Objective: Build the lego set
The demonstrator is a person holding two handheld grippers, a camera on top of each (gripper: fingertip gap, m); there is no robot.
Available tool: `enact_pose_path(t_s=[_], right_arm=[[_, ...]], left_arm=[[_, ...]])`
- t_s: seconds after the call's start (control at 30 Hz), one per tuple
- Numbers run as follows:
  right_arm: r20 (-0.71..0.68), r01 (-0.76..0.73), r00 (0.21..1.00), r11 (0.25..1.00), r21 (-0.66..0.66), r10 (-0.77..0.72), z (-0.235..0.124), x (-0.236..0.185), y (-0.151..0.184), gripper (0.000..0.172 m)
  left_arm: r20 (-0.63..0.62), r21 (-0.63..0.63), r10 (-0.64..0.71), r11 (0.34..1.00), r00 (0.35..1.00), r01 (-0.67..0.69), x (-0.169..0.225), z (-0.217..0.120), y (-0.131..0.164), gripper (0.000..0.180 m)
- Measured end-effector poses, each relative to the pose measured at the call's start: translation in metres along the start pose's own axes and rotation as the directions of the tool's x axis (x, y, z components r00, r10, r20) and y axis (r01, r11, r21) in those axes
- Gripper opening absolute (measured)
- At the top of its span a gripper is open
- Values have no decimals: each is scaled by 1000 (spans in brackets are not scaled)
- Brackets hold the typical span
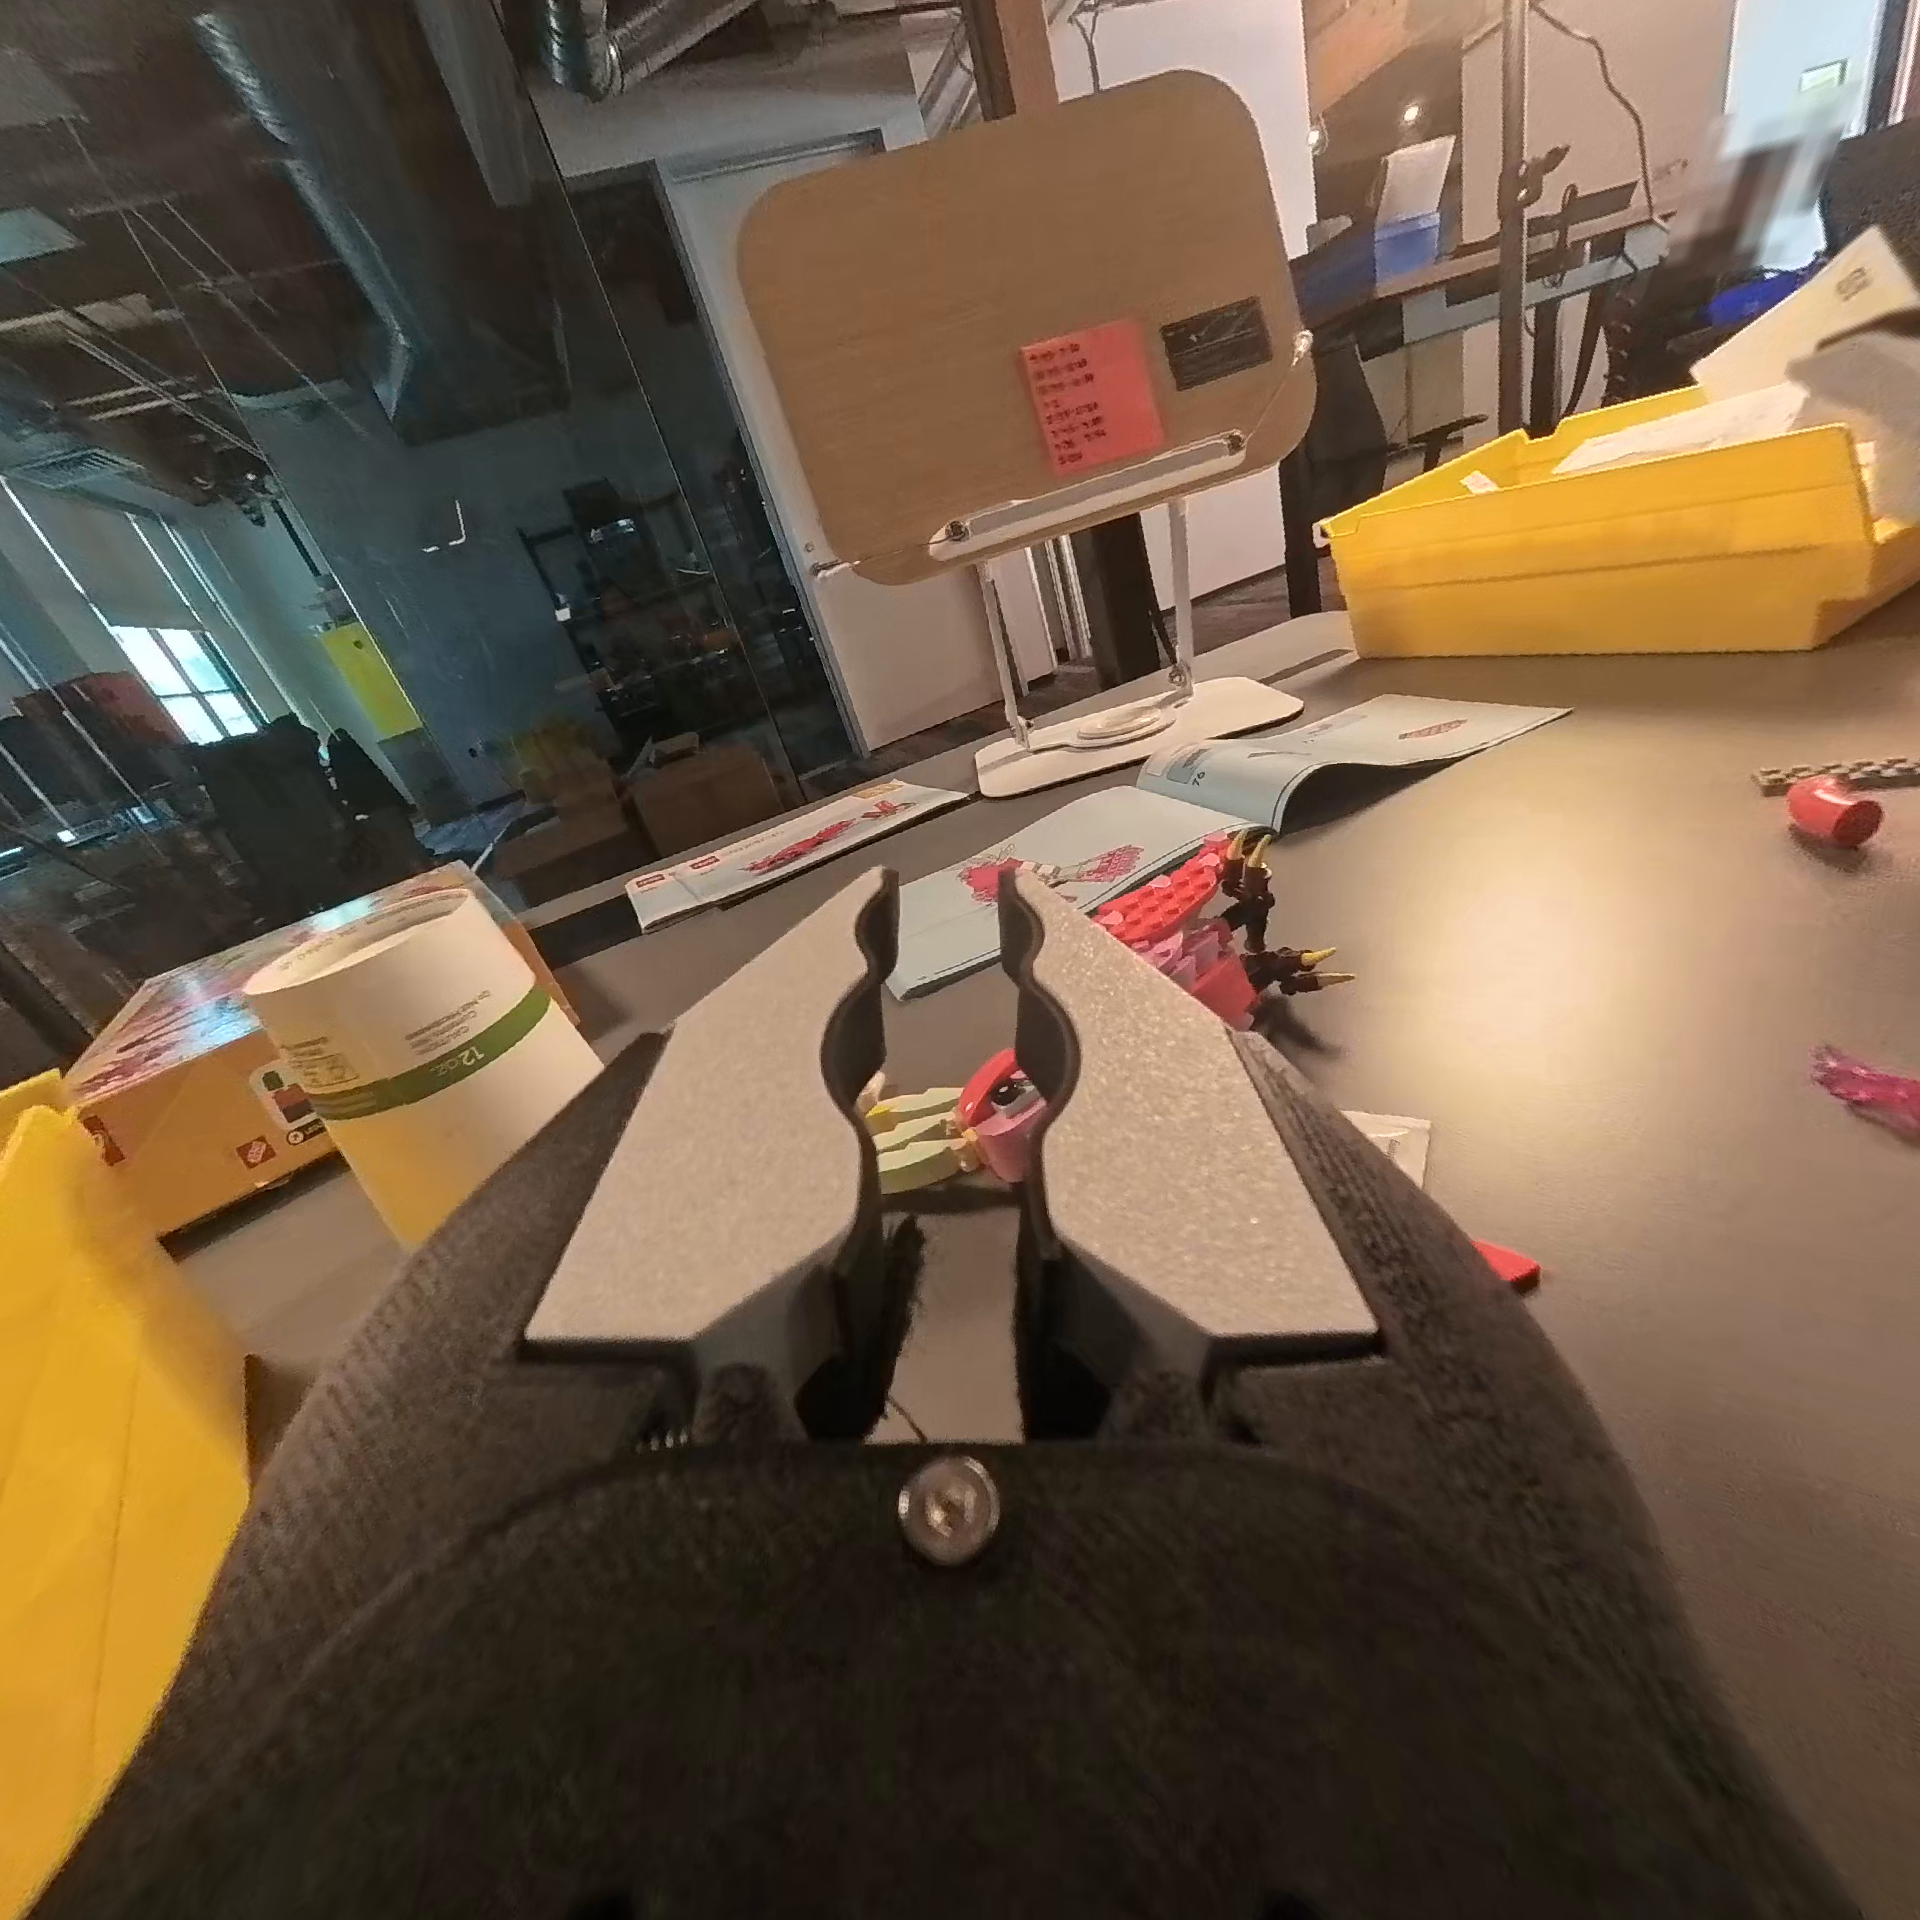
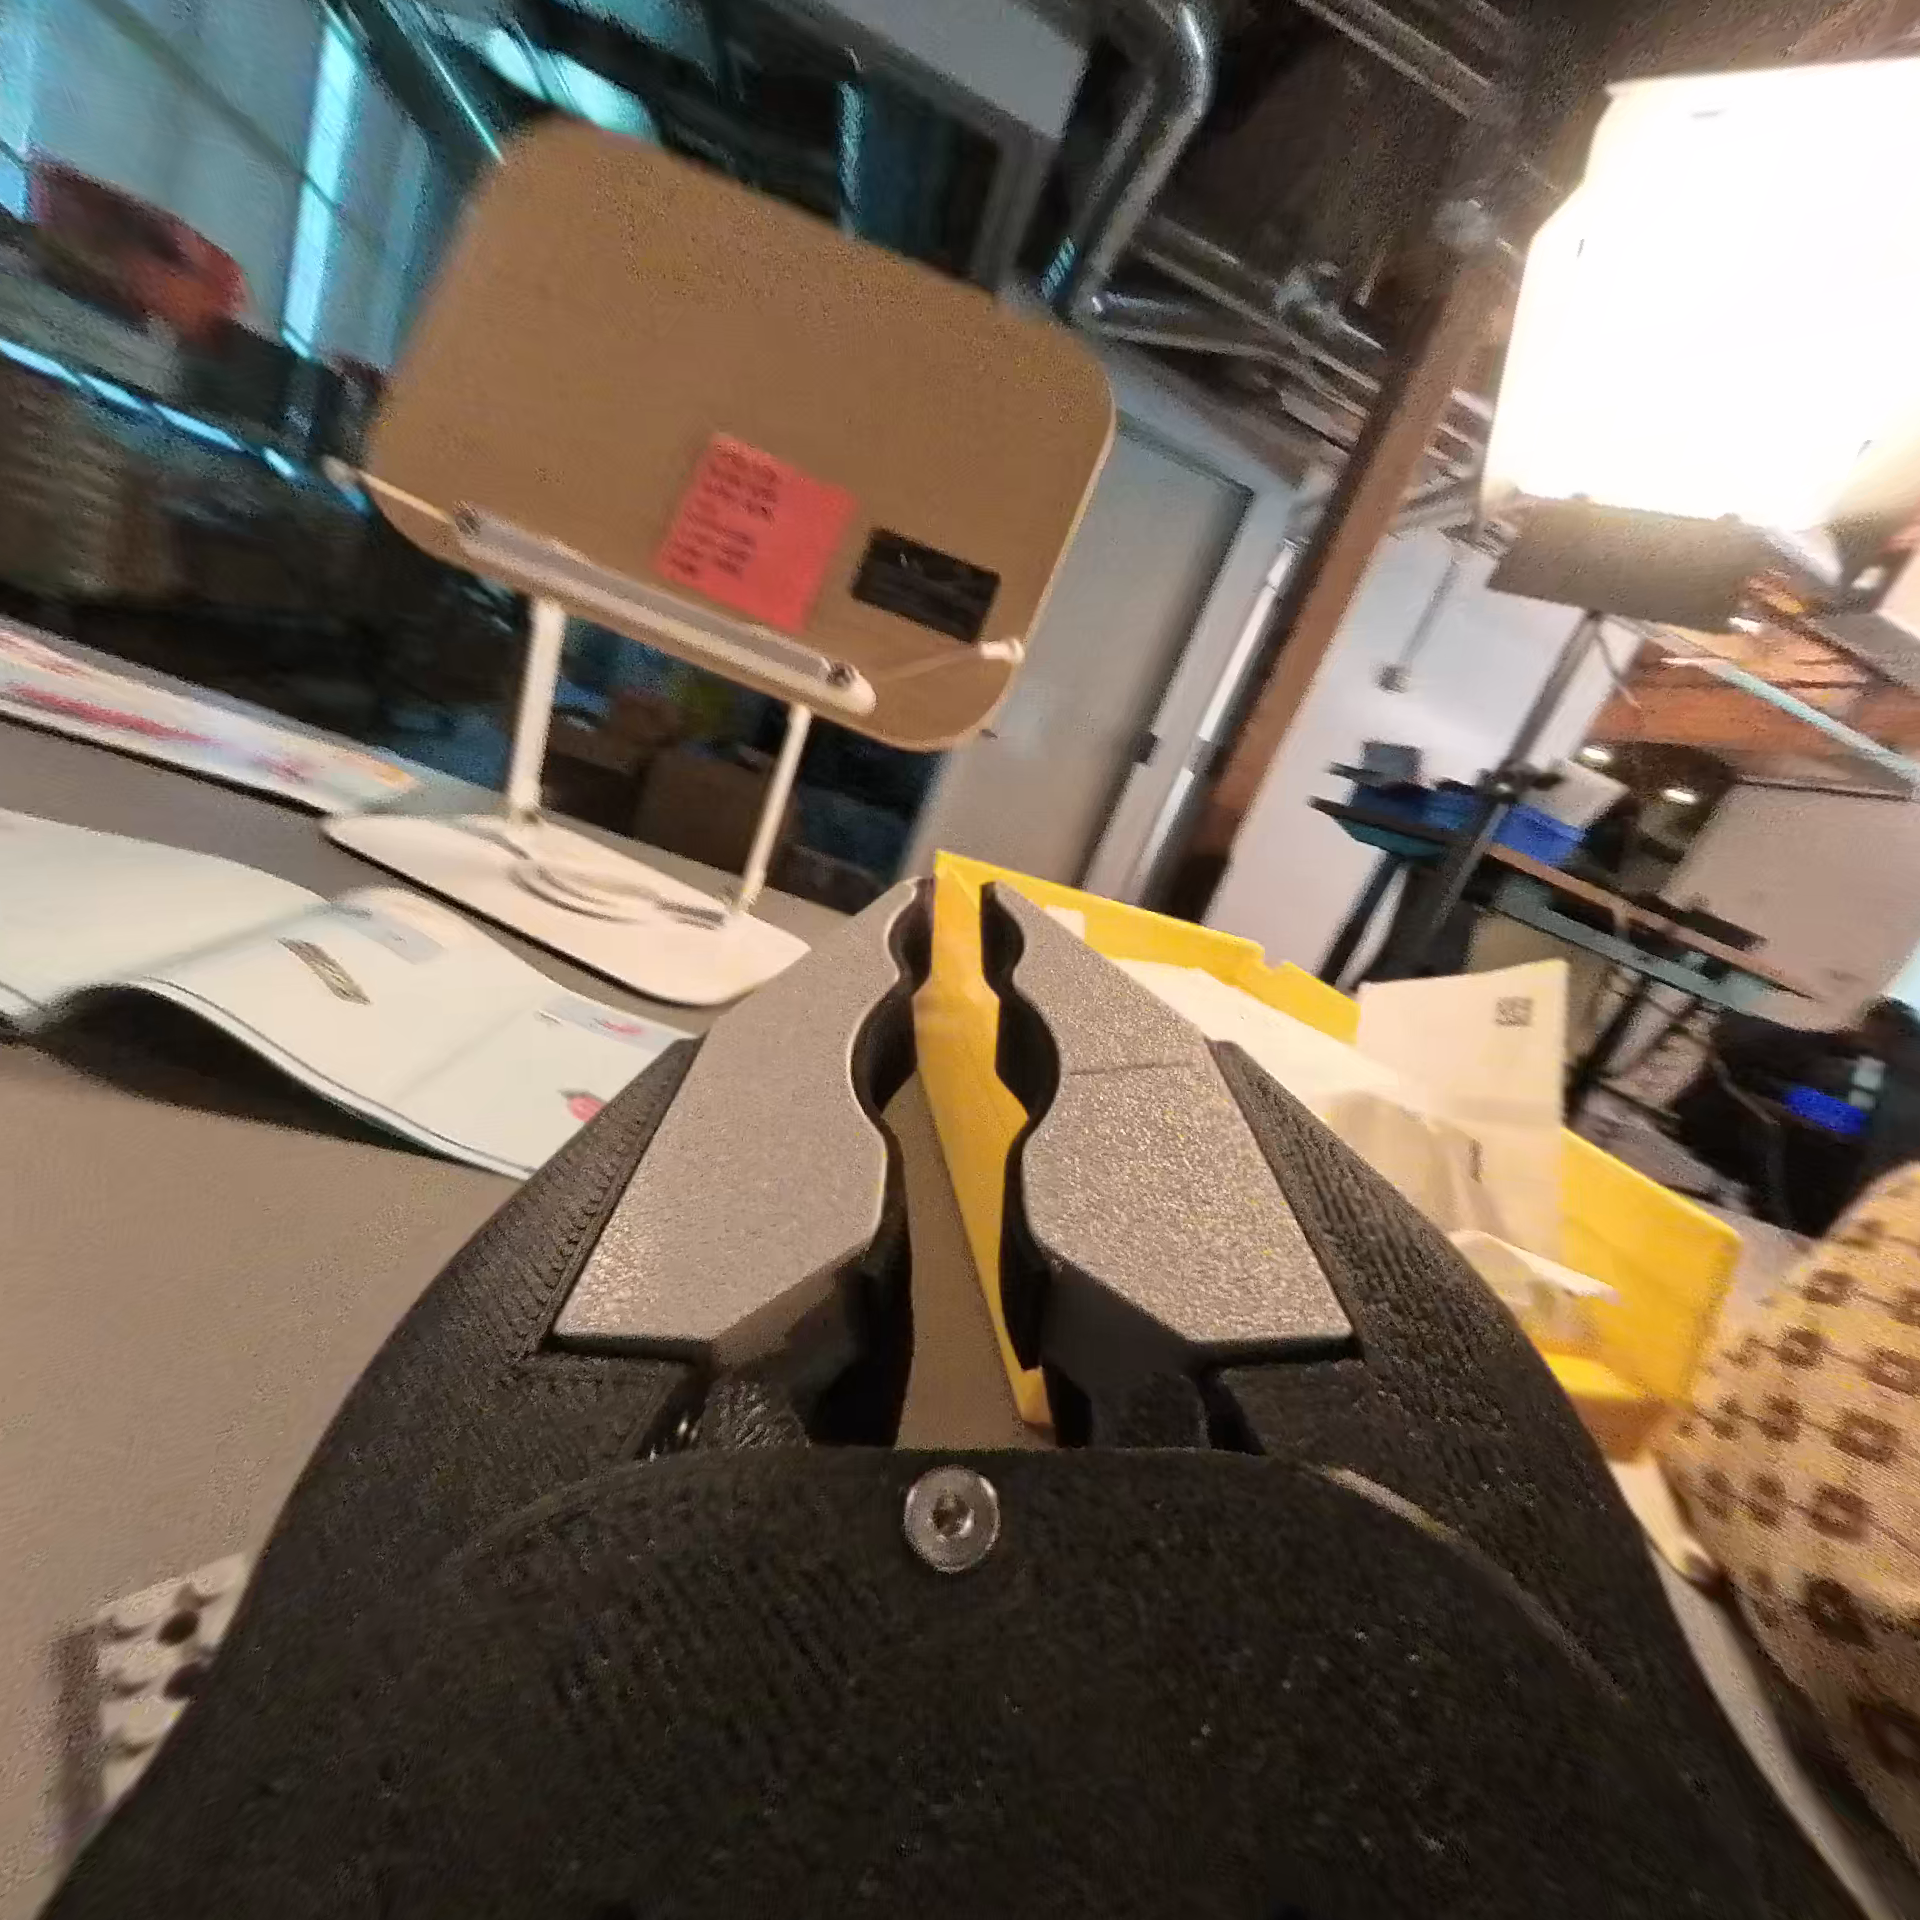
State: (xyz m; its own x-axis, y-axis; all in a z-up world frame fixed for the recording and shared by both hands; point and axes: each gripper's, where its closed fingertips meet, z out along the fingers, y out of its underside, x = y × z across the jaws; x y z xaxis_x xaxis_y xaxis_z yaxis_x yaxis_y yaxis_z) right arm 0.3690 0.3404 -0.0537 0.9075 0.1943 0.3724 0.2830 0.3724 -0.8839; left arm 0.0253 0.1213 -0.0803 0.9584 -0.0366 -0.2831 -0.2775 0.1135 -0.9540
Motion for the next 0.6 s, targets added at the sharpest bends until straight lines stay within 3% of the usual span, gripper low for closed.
enact_pose_path(t_s=[0.17, 0.6], right_arm=[[33, 125, 992, 992, -33, -124, -1, -20, 7, 0], [33, 142, 990, 986, -90, -140, 3, -19, 20, 0]], left_arm=[[-15, 12, -34, 999, 999, 34, 0, -1, -1, 15], [-106, 37, -91, 995, 990, 95, 14, -4, -7, 16]])
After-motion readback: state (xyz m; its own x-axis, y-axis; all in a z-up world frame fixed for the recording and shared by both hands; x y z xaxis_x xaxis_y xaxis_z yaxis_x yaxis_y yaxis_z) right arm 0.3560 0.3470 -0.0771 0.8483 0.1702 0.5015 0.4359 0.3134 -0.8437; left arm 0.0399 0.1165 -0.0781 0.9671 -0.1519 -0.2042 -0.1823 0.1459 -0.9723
